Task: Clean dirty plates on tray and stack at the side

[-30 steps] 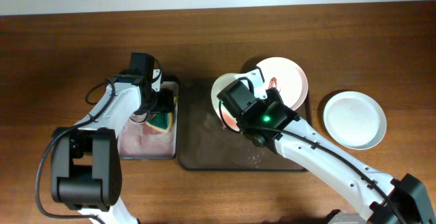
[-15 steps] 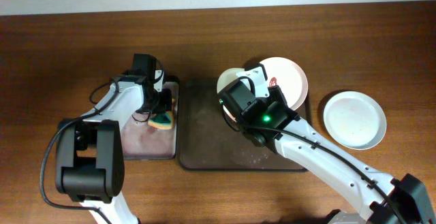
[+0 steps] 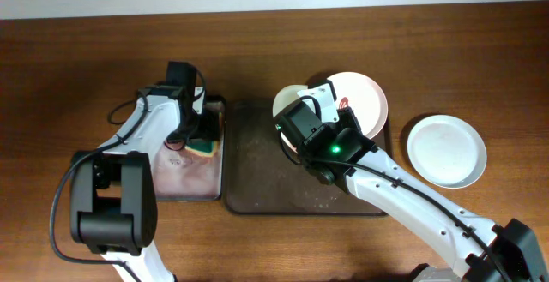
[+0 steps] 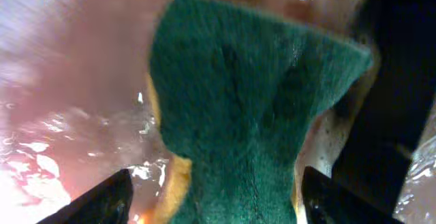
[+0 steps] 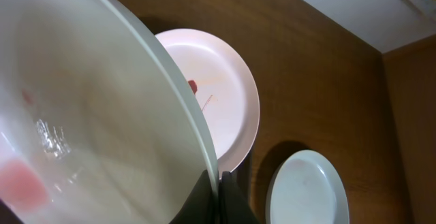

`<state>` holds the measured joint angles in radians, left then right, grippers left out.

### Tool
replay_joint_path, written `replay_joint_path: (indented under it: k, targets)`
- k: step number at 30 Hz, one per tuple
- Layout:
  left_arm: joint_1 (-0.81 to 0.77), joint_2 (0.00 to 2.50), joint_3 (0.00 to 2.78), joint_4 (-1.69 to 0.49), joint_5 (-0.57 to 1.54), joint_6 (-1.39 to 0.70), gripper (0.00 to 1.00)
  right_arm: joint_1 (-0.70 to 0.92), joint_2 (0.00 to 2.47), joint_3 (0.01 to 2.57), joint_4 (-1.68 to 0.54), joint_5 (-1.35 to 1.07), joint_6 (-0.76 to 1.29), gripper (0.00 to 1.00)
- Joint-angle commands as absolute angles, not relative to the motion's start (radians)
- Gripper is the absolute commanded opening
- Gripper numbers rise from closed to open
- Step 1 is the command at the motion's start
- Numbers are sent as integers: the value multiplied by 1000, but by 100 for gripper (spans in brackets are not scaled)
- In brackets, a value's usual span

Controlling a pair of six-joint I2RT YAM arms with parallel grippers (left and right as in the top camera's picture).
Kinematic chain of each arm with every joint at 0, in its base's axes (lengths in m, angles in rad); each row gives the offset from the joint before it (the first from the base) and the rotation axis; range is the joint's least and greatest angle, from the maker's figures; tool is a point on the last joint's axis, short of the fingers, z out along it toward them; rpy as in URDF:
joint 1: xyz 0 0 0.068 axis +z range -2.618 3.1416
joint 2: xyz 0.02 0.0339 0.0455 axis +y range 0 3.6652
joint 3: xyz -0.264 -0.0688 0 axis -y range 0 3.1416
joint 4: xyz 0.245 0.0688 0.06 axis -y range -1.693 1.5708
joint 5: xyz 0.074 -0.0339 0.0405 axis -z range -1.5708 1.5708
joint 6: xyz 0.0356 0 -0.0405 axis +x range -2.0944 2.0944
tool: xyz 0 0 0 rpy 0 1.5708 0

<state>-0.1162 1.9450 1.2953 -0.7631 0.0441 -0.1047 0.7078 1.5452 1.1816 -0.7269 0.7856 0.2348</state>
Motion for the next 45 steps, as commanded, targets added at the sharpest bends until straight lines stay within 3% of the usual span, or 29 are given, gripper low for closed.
replay_joint_path:
  k: [1,4,6,7,8,9,19,20,21,22,29,31,34,36,37,39,42,45]
  targets:
    - [-138,1926,1229,-735,37,-103,75,713,1525,1196,-719,813,243,4]
    - [-135,1926,1203,-736,36,-103,69,713,1525,1196,-719,813,243,4]
    - [-135,1926,1194,-736,36,-103,54,713,1525,1196,-719,813,243,4]
    - [-135,1926,1193,-736,36,-103,38,713,1525,1196,-719,813,243,4]
    - [-135,1926,1193,-735,36,-103,11,713,1525,1196,-719,813,243,4]
    - [-135,1925,1194,-735,35,-103,0,713,1525,1196,-719,813,243,4]
    - [-135,1829,1205,-815,-75,-103,0,713,1525,1197,-719,813,243,4]
    - [-135,1811,1205,-817,-75,-102,1,713,1525,1197,-719,814,243,4]
    - [-135,1797,1205,-817,-75,-103,49,713,1522,1200,-719,822,243,4]
    - [-135,1781,1205,-817,-68,-103,73,713,1522,1203,-719,824,242,4]
    - [-135,1775,1205,-817,-41,-103,76,712,1517,1237,-725,830,207,4]
    - [-135,1775,1205,-817,-41,-103,77,705,1516,1237,-726,877,300,4]
    - [-135,1775,1205,-817,-41,-103,77,713,1514,1236,-709,789,169,4]
    - [-135,1775,1205,-817,-41,-103,77,712,1509,1237,-720,879,337,4]
    - [-135,1775,1205,-817,-41,-103,77,713,1506,1237,-711,819,236,4]
    - [-135,1775,1205,-817,-41,-103,77,712,1505,1237,-734,871,352,4]
    - [-135,1775,1205,-817,-41,-103,77,712,1504,1237,-734,921,369,4]
    - [-135,1775,1205,-817,-41,-103,77,733,1504,1236,-691,970,205,4]
